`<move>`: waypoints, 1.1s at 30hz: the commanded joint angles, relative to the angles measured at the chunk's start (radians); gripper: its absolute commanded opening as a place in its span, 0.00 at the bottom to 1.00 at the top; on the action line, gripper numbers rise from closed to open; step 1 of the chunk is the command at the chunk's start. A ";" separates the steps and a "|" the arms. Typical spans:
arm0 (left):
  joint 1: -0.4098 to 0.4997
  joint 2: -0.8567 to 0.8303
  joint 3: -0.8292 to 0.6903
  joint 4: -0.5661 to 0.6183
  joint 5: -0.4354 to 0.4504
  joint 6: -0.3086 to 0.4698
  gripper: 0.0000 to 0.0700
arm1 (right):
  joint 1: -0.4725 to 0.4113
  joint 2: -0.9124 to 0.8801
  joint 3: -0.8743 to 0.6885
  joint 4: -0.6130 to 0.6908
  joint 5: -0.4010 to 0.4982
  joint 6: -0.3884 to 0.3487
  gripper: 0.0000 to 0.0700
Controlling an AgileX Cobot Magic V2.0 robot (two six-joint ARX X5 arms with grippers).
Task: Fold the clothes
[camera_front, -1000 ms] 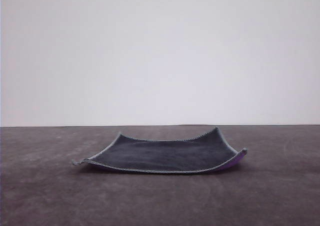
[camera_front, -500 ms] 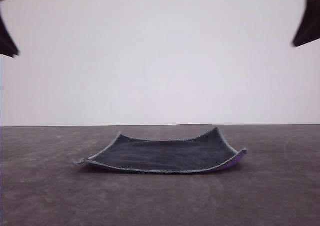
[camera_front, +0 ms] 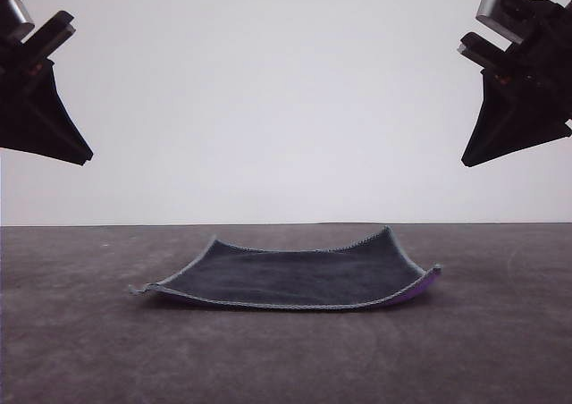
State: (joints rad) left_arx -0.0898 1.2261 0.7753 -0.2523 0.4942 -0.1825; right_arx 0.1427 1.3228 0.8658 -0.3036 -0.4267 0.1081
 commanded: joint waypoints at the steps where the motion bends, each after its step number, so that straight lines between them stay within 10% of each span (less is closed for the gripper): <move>1: -0.002 0.012 0.016 0.007 0.008 0.013 0.04 | 0.003 0.010 0.009 0.005 -0.003 -0.008 0.00; 6: -0.002 0.012 0.016 0.006 0.008 0.014 0.10 | 0.004 0.010 0.009 0.001 -0.003 -0.008 0.10; 11: -0.002 0.012 0.016 0.007 0.011 0.013 0.54 | 0.004 0.010 0.009 -0.013 -0.002 -0.011 0.64; 23: -0.002 0.094 0.040 0.124 0.032 -0.027 0.56 | 0.004 0.054 0.025 0.100 -0.003 0.035 0.66; 33: -0.033 0.451 0.374 0.098 0.091 -0.007 0.56 | 0.004 0.354 0.265 0.100 -0.086 0.038 0.66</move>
State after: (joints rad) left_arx -0.1185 1.6417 1.1096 -0.1548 0.5757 -0.2026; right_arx 0.1432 1.6380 1.1006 -0.2059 -0.5060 0.1360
